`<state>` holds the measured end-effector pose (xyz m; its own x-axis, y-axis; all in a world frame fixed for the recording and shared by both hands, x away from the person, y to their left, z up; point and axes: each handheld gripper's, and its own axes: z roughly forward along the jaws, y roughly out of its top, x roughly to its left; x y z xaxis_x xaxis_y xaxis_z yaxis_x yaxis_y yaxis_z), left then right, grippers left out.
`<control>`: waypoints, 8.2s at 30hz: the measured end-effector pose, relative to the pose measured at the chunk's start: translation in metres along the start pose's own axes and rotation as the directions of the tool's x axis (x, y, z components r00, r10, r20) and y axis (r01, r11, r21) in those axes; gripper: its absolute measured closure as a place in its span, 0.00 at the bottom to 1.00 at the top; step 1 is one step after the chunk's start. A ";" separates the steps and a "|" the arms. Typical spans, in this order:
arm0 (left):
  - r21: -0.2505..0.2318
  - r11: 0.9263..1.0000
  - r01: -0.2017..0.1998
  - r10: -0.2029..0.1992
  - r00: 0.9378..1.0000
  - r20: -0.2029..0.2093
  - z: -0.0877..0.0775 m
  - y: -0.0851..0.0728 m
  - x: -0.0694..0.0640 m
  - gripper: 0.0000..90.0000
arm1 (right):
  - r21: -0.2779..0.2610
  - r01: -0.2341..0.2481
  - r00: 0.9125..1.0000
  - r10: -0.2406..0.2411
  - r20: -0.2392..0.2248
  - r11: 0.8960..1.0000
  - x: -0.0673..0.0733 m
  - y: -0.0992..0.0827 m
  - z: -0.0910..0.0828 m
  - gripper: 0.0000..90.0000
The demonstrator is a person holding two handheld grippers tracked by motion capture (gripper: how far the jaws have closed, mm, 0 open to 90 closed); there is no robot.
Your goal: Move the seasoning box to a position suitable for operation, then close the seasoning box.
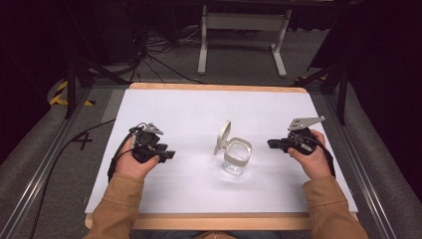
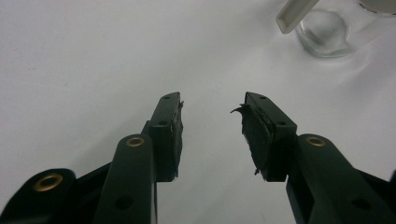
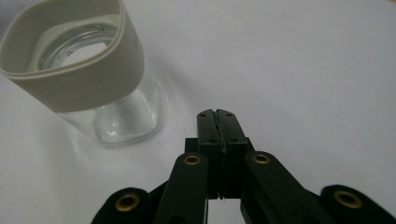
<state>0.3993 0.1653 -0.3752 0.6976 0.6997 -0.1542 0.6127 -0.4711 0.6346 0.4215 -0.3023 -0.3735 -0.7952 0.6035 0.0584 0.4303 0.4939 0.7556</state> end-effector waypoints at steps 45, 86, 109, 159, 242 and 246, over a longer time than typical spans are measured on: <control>-0.113 0.993 0.023 -0.018 0.999 0.046 -0.011 -0.002 -0.016 0.48 | 0.030 0.041 0.993 -0.038 -0.112 0.999 0.014 -0.002 0.051 1.00; -0.116 0.993 -0.016 0.027 0.995 0.097 0.005 0.019 -0.023 0.48 | 0.112 0.155 0.976 -0.134 -0.171 0.982 0.053 -0.006 0.053 1.00; -0.116 0.993 -0.027 0.041 0.992 0.123 0.014 0.029 -0.021 0.48 | 0.134 0.187 0.962 -0.154 -0.225 0.973 0.076 -0.007 0.053 1.00; -0.162 0.973 -0.164 0.205 0.937 0.282 0.003 0.036 -0.086 0.82 | -0.120 0.036 0.997 -0.044 -0.060 0.992 0.039 0.101 0.009 1.00; -0.202 0.976 0.081 -0.068 0.995 0.073 -0.010 0.005 0.002 0.58 | -0.152 -0.194 0.942 0.228 0.248 0.969 -0.026 -0.029 -0.056 0.52; -0.185 0.978 0.097 -0.086 0.994 0.067 -0.005 0.001 0.009 0.58 | -0.129 -0.210 0.937 0.237 0.257 0.969 -0.031 -0.037 -0.051 0.51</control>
<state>0.4043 0.1744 -0.3723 0.6654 0.7003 -0.2585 0.5983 -0.2930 0.7458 0.4083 -0.3710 -0.3701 -0.5335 0.8432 0.0666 0.5287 0.2710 0.8044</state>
